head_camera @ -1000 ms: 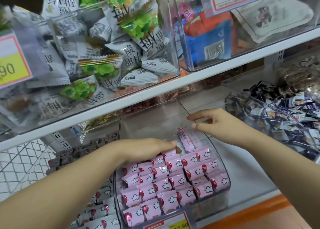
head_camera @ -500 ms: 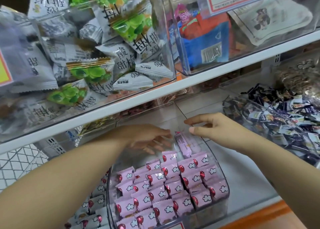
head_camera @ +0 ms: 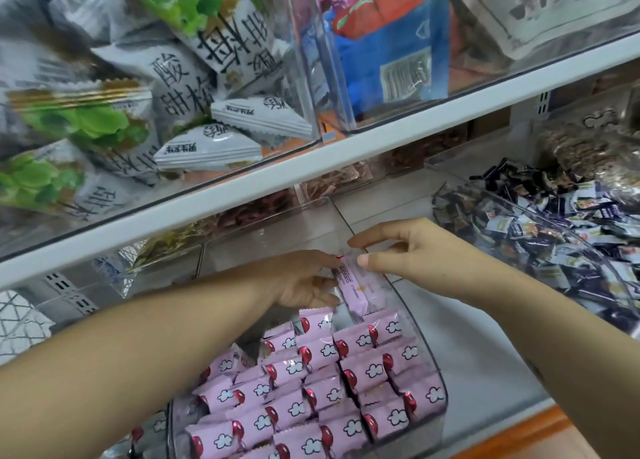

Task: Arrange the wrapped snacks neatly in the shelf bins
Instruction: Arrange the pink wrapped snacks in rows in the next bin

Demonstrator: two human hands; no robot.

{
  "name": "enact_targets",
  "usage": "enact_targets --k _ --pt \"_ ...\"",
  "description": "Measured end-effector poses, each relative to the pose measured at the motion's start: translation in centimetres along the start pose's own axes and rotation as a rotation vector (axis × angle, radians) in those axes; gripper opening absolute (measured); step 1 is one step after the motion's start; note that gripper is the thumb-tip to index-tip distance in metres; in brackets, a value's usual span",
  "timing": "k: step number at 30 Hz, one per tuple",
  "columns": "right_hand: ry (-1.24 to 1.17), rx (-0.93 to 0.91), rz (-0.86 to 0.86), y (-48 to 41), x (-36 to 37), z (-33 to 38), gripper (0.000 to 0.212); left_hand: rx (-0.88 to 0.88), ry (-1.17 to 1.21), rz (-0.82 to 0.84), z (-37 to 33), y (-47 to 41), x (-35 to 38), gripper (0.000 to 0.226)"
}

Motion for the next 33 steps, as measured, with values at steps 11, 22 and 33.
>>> enact_targets --k 11,22,33 --pt "0.01 -0.01 0.002 0.0 0.3 0.2 0.023 0.044 -0.054 0.025 0.1 0.2 0.8 0.005" --pt "-0.006 -0.023 0.008 0.2 0.2 0.7 0.018 0.36 -0.31 0.203 -1.9 6.7 1.7 0.031" --pt "0.041 0.0 -0.019 0.4 0.2 0.6 0.024 0.284 -0.477 0.169 -0.5 7.8 2.4 0.048"
Point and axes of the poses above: each hand's wrist, its own y-axis away from the middle knuckle, its own x-axis out of the palm, z = x × y, the point moved 9 cm from there along -y, towards the middle knuckle, and after that the axes turned 9 degrees about -x, right-handed, at the moved point
